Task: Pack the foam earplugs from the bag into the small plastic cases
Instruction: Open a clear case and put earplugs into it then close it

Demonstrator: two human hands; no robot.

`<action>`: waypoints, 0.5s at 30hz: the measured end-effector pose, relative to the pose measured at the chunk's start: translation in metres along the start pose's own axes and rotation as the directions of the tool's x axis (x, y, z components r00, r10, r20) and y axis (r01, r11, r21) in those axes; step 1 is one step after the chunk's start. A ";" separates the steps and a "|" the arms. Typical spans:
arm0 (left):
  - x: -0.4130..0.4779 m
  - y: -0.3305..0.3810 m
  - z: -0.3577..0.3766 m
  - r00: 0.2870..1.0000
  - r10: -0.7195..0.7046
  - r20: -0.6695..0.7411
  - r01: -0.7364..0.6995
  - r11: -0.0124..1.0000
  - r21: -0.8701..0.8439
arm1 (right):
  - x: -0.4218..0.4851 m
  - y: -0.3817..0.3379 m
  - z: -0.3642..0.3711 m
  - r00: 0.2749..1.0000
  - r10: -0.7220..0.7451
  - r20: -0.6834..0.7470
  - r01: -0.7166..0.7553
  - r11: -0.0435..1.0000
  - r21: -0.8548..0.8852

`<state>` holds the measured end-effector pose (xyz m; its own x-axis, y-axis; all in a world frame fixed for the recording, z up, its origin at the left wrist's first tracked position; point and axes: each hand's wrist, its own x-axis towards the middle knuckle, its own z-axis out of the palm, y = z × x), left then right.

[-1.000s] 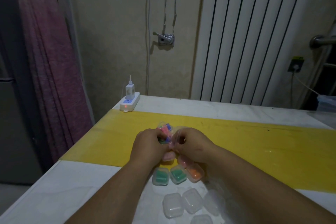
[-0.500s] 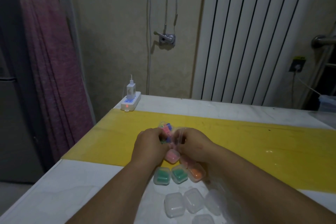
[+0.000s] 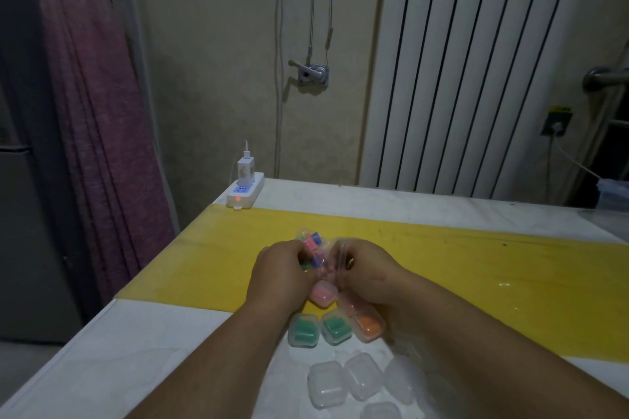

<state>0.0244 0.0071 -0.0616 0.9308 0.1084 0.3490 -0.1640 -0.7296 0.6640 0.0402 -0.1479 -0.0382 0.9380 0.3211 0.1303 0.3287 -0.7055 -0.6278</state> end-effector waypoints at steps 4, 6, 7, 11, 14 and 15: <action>0.001 0.000 0.000 1.000 -0.011 0.002 0.011 1.000 0.008 | -0.005 0.003 -0.008 0.993 0.033 -0.111 -0.019 0.992 0.125; 0.001 0.001 -0.001 1.000 -0.014 0.004 0.014 0.999 0.030 | -0.005 0.006 -0.010 0.986 0.080 -0.150 -0.058 0.988 0.147; 0.001 0.001 0.000 1.000 -0.017 0.007 0.017 0.999 0.030 | -0.005 0.007 -0.010 0.983 0.096 -0.157 -0.073 0.987 0.146; 0.001 0.000 0.000 1.000 -0.022 0.005 0.022 0.999 0.036 | -0.008 0.008 -0.008 0.981 0.102 -0.162 -0.078 0.986 0.147; 0.000 0.001 -0.001 1.000 -0.026 0.000 0.026 0.999 0.033 | -0.010 0.005 -0.012 0.978 0.084 -0.190 -0.061 0.990 0.125; 0.000 0.001 -0.001 1.000 -0.025 -0.001 0.025 0.999 0.034 | -0.010 0.004 -0.013 0.979 0.085 -0.188 -0.063 0.991 0.118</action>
<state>0.0236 0.0068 -0.0599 0.9342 0.1272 0.3332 -0.1298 -0.7489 0.6498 0.0332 -0.1626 -0.0320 0.9664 0.1357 0.2183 0.2534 -0.6452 -0.7208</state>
